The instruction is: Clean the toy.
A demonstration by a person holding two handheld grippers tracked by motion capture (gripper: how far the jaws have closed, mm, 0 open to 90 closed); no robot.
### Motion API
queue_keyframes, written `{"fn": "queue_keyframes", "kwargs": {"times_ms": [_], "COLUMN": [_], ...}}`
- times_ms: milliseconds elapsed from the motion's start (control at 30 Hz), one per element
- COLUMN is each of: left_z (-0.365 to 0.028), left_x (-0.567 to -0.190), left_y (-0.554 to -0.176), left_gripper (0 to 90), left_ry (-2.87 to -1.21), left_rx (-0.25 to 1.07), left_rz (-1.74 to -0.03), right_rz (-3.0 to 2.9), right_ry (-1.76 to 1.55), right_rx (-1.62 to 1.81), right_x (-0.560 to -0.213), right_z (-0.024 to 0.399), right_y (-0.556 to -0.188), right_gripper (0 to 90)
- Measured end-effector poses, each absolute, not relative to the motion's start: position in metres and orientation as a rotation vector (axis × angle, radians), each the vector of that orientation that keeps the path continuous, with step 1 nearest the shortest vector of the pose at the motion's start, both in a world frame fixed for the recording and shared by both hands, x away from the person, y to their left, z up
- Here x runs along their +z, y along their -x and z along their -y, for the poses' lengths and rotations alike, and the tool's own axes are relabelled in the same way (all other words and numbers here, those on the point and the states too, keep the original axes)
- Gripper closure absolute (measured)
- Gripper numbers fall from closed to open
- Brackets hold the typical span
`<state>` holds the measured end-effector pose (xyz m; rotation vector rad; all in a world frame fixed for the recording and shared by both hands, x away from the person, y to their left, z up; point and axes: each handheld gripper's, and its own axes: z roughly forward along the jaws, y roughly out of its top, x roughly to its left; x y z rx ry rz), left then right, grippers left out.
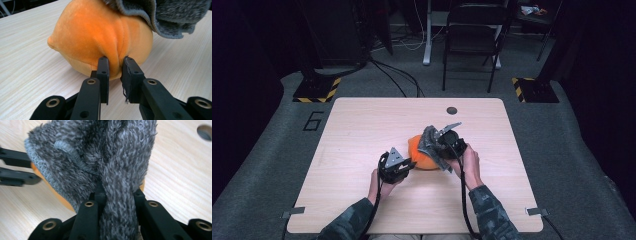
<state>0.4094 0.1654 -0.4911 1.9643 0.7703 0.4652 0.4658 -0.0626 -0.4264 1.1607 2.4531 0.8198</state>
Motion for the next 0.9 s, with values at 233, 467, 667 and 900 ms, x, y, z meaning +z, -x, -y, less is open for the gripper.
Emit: {"fn": "queue_keyframes", "kwargs": {"times_ms": [233,467,667,900], "left_z": [-0.169,-0.166,-0.169,-0.168], "left_x": [-0.494,-0.495,-0.497,-0.497], "left_y": [-0.413,-0.412,-0.416,-0.417], "left_gripper": [80.8,83.5,84.3,83.8], "left_ry": [-1.943,-1.964,-1.97,-1.96], "left_rx": [0.442,0.479,0.493,0.5], "left_rz": [-0.784,-0.788,-0.814,-0.793], "right_rz": [-2.463,-2.456,-2.435,-2.495], "right_ry": [-1.367,-1.333,-1.368,-1.488], "right_rx": [0.909,0.874,0.758,0.663], "right_x": [-0.443,-0.442,-0.448,-0.485], "right_z": [0.094,0.089,0.1,0.109], "right_y": [-0.481,-0.479,-0.482,-0.495], "right_gripper": [74.3,74.3,74.1,74.1]}}
